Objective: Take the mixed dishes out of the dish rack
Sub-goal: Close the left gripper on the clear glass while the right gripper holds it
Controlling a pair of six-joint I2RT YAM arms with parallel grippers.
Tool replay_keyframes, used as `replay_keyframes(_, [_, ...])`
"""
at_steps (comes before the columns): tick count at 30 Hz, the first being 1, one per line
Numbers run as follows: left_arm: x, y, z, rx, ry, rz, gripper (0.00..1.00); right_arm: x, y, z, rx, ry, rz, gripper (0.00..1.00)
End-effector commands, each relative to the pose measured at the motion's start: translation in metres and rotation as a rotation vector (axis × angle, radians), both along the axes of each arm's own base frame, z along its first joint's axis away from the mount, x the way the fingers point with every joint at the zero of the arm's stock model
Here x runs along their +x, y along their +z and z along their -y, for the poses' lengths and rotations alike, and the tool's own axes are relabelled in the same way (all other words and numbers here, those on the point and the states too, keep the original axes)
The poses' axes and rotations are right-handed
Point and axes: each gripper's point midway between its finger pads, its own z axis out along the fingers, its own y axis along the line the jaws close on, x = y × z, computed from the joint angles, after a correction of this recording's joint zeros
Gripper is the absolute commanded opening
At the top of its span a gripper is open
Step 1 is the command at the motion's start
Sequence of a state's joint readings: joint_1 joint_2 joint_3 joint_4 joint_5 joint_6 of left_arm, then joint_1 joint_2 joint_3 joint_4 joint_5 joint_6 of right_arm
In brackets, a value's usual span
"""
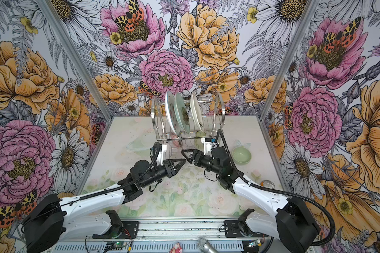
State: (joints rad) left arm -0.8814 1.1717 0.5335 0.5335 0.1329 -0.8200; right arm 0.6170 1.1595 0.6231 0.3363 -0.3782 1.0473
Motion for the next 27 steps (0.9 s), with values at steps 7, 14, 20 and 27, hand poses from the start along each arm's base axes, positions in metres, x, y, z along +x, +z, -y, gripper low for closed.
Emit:
replay_keyframes(7, [0.001, 0.02, 0.006, -0.045, -0.021, 0.052, 0.27, -0.005, 0.012, -0.007, 0.049, 0.032, 0.031, 0.57])
replay_keyframes(14, [0.004, 0.013, 0.001, -0.017, 0.015, 0.036, 0.18, -0.005, 0.009, -0.007, 0.047, 0.037, 0.025, 0.57])
replay_keyframes(20, [0.003, 0.012, 0.002, -0.016, 0.006, 0.028, 0.11, -0.006, 0.006, -0.007, 0.043, 0.035, 0.021, 0.58])
replay_keyframes(27, [-0.002, 0.002, 0.0, 0.036, 0.0, 0.027, 0.0, -0.006, 0.0, -0.004, 0.034, 0.022, 0.011, 0.67])
